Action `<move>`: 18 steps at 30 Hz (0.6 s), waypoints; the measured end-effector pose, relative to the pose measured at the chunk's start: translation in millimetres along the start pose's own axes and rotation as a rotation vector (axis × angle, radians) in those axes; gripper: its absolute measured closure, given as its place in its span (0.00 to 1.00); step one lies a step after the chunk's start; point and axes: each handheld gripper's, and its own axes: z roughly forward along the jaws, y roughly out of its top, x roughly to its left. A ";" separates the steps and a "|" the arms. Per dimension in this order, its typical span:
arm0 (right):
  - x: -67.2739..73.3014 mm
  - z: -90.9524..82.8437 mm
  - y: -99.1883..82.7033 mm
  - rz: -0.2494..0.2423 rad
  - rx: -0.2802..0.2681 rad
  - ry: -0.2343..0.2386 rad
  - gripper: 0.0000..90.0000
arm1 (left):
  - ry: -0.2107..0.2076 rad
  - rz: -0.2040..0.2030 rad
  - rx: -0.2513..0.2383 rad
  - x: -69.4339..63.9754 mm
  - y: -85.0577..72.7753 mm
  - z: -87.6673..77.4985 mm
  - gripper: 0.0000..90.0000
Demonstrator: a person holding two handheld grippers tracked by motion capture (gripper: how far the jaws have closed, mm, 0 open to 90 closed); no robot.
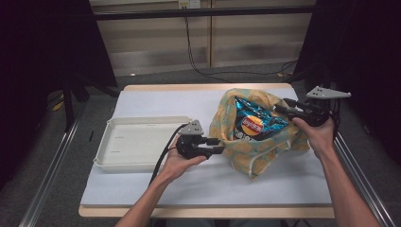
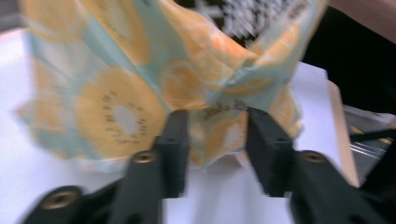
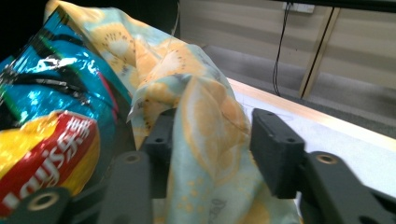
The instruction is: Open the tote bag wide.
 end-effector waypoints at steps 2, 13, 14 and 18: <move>2.3 -3.5 2.6 0.003 -0.012 -0.007 0.52 | 0.007 -0.007 -0.026 0.3 0.3 -4.9 0.62; 10.0 -26.9 13.0 0.006 -0.065 0.014 0.38 | 0.029 -0.004 -0.058 -2.4 6.3 -12.5 0.55; 11.3 -30.2 14.8 0.011 -0.069 0.010 0.36 | 0.027 -0.001 -0.057 -3.4 7.6 -13.5 0.55; 12.9 -39.3 19.3 0.004 -0.076 0.012 0.32 | 0.031 0.003 -0.090 -3.3 13.5 -21.6 0.55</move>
